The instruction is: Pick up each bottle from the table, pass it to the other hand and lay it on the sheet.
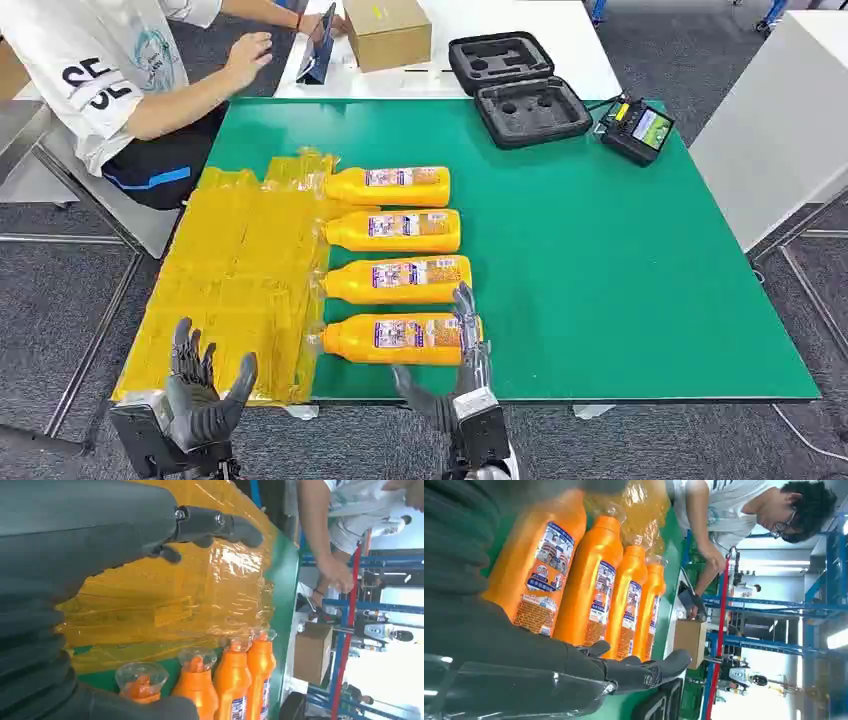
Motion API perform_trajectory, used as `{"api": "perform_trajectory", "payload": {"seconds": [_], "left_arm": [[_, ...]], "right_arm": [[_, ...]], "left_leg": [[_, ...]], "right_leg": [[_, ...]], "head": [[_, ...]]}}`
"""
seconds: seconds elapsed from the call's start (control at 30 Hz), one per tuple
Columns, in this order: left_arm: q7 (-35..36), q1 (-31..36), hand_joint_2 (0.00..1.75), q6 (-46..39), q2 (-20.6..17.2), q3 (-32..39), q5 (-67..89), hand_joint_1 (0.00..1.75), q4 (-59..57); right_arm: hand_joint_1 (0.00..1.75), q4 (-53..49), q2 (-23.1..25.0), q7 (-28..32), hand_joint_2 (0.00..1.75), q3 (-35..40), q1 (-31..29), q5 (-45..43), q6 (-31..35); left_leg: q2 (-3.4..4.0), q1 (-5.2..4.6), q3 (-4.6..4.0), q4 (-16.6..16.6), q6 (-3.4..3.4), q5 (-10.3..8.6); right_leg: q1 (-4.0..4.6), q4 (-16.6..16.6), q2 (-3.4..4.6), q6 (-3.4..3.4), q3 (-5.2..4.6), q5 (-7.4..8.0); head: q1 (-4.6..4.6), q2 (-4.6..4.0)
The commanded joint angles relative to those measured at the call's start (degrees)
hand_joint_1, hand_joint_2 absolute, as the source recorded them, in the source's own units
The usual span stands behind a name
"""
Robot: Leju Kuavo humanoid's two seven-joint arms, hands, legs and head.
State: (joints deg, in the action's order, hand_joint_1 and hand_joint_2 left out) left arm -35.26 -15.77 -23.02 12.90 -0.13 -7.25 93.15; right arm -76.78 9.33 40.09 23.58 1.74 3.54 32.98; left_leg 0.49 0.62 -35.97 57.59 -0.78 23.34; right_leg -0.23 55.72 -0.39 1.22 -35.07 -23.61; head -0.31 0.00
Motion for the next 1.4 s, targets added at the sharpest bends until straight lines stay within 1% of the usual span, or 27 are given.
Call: {"api": "perform_trajectory", "payload": {"seconds": [0.03, 0.07, 0.1, 0.13, 0.17, 0.2, 0.27, 0.33, 0.4, 0.43, 0.47, 0.53, 0.57, 0.73, 0.8, 0.9, 0.93, 1.0, 1.03, 1.1, 1.17, 1.2, 1.23, 1.3, 1.33, 1.37, 1.4], "left_arm": [[0.8, 0.5, 1.75, 0.8, -1.8, -2.7, 3.8, 0.00, -2.0], [1.0, 0.7, 1.75, 1.3, -1.9, -3.1, 4.4, 0.00, -2.2], [1.2, 0.9, 1.75, 1.8, -1.8, -3.0, 4.6, 1.54, -2.4], [1.2, 1.0, 1.75, 1.9, -1.7, -3.0, 4.9, 1.73, -2.6], [1.3, 1.1, 1.75, 1.9, -1.6, -2.8, 5.0, 0.28, -2.8], [1.5, 1.1, 1.75, 1.7, -1.4, -2.6, 6.0, 0.00, -2.9], [1.6, 1.1, 1.75, 1.9, -1.3, -2.4, 6.2, 0.00, -2.9], [1.6, 1.1, 1.75, 2.0, -1.2, -2.0, 6.3, 0.00, -2.7], [1.7, 1.0, 1.75, 2.2, -1.2, -1.7, 6.4, 0.00, -2.4], [1.8, 1.0, 1.75, 2.2, -1.2, -1.6, 6.4, 0.00, -2.3], [1.8, 1.0, 1.75, 2.2, -1.2, -1.6, 6.4, 0.00, -2.3], [1.8, 1.0, 1.75, 2.2, -1.2, -1.6, 6.4, 0.00, -2.3], [1.8, 1.0, 1.75, 2.2, -1.2, -1.6, 6.4, 0.00, -2.3], [1.8, 1.0, 1.75, 2.2, -1.2, -1.6, 6.4, 0.00, -2.3], [1.8, 1.0, 1.75, 2.2, -1.2, -1.6, 6.4, 0.00, -2.3], [1.7, 0.8, 1.75, 1.9, -1.2, -1.3, 6.5, 0.00, -2.2], [1.7, 0.7, 1.75, 1.8, -1.2, -1.2, 6.6, 0.00, -2.0], [1.8, 0.2, 1.75, 1.6, -1.1, -0.7, 6.8, 0.00, -1.1], [1.9, -0.1, 1.75, 1.6, -1.0, -0.5, 6.9, 0.00, -0.8], [1.8, -1.4, 1.75, 1.9, -0.5, 0.4, 7.2, 0.00, 0.3], [1.7, -2.5, 1.75, 2.8, 0.1, 1.6, 7.9, 0.00, 1.5], [1.7, -2.8, 1.75, 3.2, 0.5, 2.2, 8.1, 0.00, 1.8], [1.7, -3.0, 1.75, 3.8, 0.7, 2.6, 8.4, 0.00, 2.1], [2.0, -3.1, 1.75, 4.6, 1.5, 3.7, 8.9, 0.00, 2.5], [2.2, -3.1, 1.75, 4.8, 1.7, 4.1, 9.3, 0.00, 2.7], [2.4, -3.1, 1.75, 5.2, 2.0, 4.4, 9.6, 0.00, 2.8], [2.5, -3.0, 1.75, 5.5, 2.2, 4.8, 9.8, 0.00, 2.8]], "right_arm": [[1.54, -0.4, -1.2, -0.1, 1.75, 0.4, 1.2, 0.6, 1.9], [0.00, -0.5, -1.1, -0.1, 1.75, 0.5, 1.3, 0.8, 2.3], [0.70, -0.4, -1.3, -0.1, 1.75, 0.9, 1.3, 1.3, 2.2], [1.38, -0.4, -1.2, -0.1, 1.75, 0.8, 1.4, 1.3, 2.4], [0.00, -0.4, -1.2, -0.1, 1.75, 0.7, 1.4, 1.6, 2.7], [0.00, -0.2, -1.1, -0.1, 1.75, 0.5, 1.5, 3.0, 3.6], [0.00, -0.5, -1.1, -0.1, 1.75, -0.1, 1.6, 3.6, 3.9], [0.00, -0.6, -1.8, -1.1, 1.75, -0.2, 1.6, 7.0, 5.1], [0.00, -0.9, -2.1, -2.2, 1.75, -0.5, 1.6, 9.2, 5.2], [0.00, -1.0, -2.2, -2.5, 1.75, -0.6, 1.6, 9.7, 5.2], [0.00, -1.0, -2.2, -2.5, 1.75, -0.6, 1.6, 9.7, 5.2], [0.00, -1.0, -2.2, -2.5, 1.75, -0.6, 1.6, 9.7, 5.2], [0.00, -1.0, -2.2, -2.5, 1.75, -0.6, 1.6, 9.7, 5.2], [0.00, -1.0, -2.2, -2.5, 1.75, -0.6, 1.6, 9.7, 5.2], [0.00, -1.0, -2.2, -2.5, 1.75, -0.6, 1.6, 9.7, 5.2], [0.00, -1.1, -2.3, -3.8, 1.75, -0.6, 1.4, 11.7, 5.3], [0.00, -1.5, -2.4, -4.8, 1.75, -0.7, 1.4, 12.8, 5.1], [0.00, -1.7, -3.1, -8.4, 1.75, -0.6, 1.0, 16.7, 3.5], [0.00, -1.7, -3.3, -9.9, 1.75, -0.7, 0.9, 18.7, 2.7], [0.00, -1.7, -4.5, -17.3, 1.75, -0.7, 0.2, 28.4, 0.5], [0.00, -3.2, -4.9, -23.2, 1.75, -1.8, -0.2, 35.5, -3.9], [0.00, -3.6, -5.0, -24.9, 1.75, -2.3, -0.8, 37.7, -5.3], [0.00, -4.1, -5.2, -26.3, 1.75, -2.6, -1.6, 39.4, -6.7], [0.00, -3.7, -6.0, -30.6, 1.75, -3.0, -4.3, 42.9, -10.3], [0.00, -3.1, -6.4, -31.9, 1.75, -3.1, -5.3, 43.7, -11.5], [0.00, -2.0, -6.9, -33.3, 1.75, -2.9, -6.6, 44.7, -12.9], [0.00, -0.9, -7.2, -34.1, 1.75, -2.7, -7.6, 45.1, -14.0]], "left_leg": [[-0.06, -0.01, 0.15, -0.1, 0.01, 0.05], [-0.09, -0.01, 0.32, -0.1, 0.02, 0.11], [-0.08, -0.01, 0.21, -0.1, 0.01, 0.07], [-0.09, -0.02, 0.35, -0.1, 0.02, 0.12], [-0.08, -0.02, 0.26, -0.1, 0.02, 0.09], [-0.12, -0.02, 0.40, -0.1, 0.02, 0.12], [-0.07, -0.02, 0.38, -0.1, 0.02, 0.12], [-0.06, -0.01, 0.15, -0.1, 0.01, 0.04], [-0.11, -0.03, 0.40, -0.1, 0.02, 0.12], [-0.10, -0.02, 0.29, -0.1, 0.01, 0.09], [-0.11, -0.01, 0.41, -0.1, 0.02, 0.14], [-0.05, -0.01, 0.15, -0.1, 0.01, 0.05], [-0.07, -0.03, 0.34, -0.1, 0.01, 0.12], [-0.05, -0.02, 0.16, -0.1, 0.01, 0.05], [-0.08, -0.02, 0.30, -0.1, 0.01, 0.10], [-0.04, -0.02, 0.14, -0.1, 0.00, 0.05], [-0.05, -0.02, 0.30, -0.1, 0.00, 0.10], [-0.03, -0.02, 0.18, -0.1, 0.00, 0.07], [-0.04, -0.02, 0.33, -0.1, 0.00, 0.14], [-0.02, -0.02, 0.32, -0.1, 0.00, 0.14], [0.06, -0.02, 0.27, -0.1, -0.01, 0.13], [0.08, -0.02, 0.18, 0.0, -0.01, 0.11], [0.09, -0.03, 0.32, 0.0, -0.01, 0.19], [0.07, -0.02, 0.12, 0.0, -0.02, 0.10], [0.09, -0.02, 0.06, 0.0, -0.03, 0.07], [0.11, -0.03, 0.23, 0.0, -0.04, 0.17], [0.11, -0.02, 0.10, 0.0, -0.04, 0.08]], "right_leg": [[-0.02, 0.0, -0.03, -0.01, 0.16, -0.06], [-0.01, -0.1, -0.03, -0.02, 0.34, -0.13], [-0.02, 0.0, -0.03, -0.01, 0.22, -0.09], [-0.03, -0.1, -0.03, -0.02, 0.35, -0.15], [-0.02, 0.0, -0.03, -0.02, 0.27, -0.11], [-0.03, -0.1, -0.06, -0.02, 0.40, -0.16], [-0.02, -0.1, -0.01, -0.03, 0.38, -0.14], [-0.02, 0.0, -0.04, -0.01, 0.16, -0.06], [-0.03, -0.1, -0.05, -0.03, 0.40, -0.15], [-0.02, -0.1, -0.05, -0.02, 0.29, -0.11], [-0.02, -0.1, -0.04, -0.02, 0.41, -0.16], [-0.01, 0.0, -0.02, -0.01, 0.15, -0.06], [-0.03, -0.1, -0.01, -0.01, 0.33, -0.14], [-0.02, 0.0, -0.02, -0.01, 0.16, -0.06], [-0.03, -0.1, -0.03, -0.01, 0.29, -0.12], [-0.02, 0.0, -0.01, -0.01, 0.13, -0.05], [-0.03, -0.1, 0.00, -0.02, 0.29, -0.11], [-0.02, 0.0, 0.00, -0.01, 0.18, -0.07], [-0.03, 0.0, 0.02, -0.01, 0.32, -0.13], [-0.03, 0.0, 0.04, -0.01, 0.31, -0.13], [-0.02, -0.1, 0.11, 0.00, 0.25, -0.09], [-0.02, 0.0, 0.11, 0.00, 0.16, -0.06], [-0.03, 0.0, 0.15, 0.00, 0.30, -0.13], [-0.03, 0.0, 0.10, 0.01, 0.11, -0.05], [-0.02, 0.0, 0.11, 0.02, 0.06, -0.02], [-0.03, 0.0, 0.16, 0.02, 0.22, -0.10], [-0.03, 0.0, 0.14, 0.02, 0.10, -0.02]], "head": [[0.00, 0.00], [0.02, 0.00], [0.00, 0.00], [0.02, 0.00], [0.00, 0.00], [0.02, 0.00], [0.00, 0.00], [0.02, 0.00], [0.00, 0.00], [0.00, 0.00], [0.00, 0.00], [0.00, 0.00], [0.00, 0.00], [0.00, 0.00], [0.02, 0.00], [0.00, 0.00], [0.02, 0.00], [0.00, 0.00], [0.00, 0.00], [0.00, 0.00], [0.00, 0.00], [0.00, 0.00], [0.00, 0.00], [0.00, 0.00], [0.02, 0.00], [0.00, 0.00], [0.00, 0.00]]}}
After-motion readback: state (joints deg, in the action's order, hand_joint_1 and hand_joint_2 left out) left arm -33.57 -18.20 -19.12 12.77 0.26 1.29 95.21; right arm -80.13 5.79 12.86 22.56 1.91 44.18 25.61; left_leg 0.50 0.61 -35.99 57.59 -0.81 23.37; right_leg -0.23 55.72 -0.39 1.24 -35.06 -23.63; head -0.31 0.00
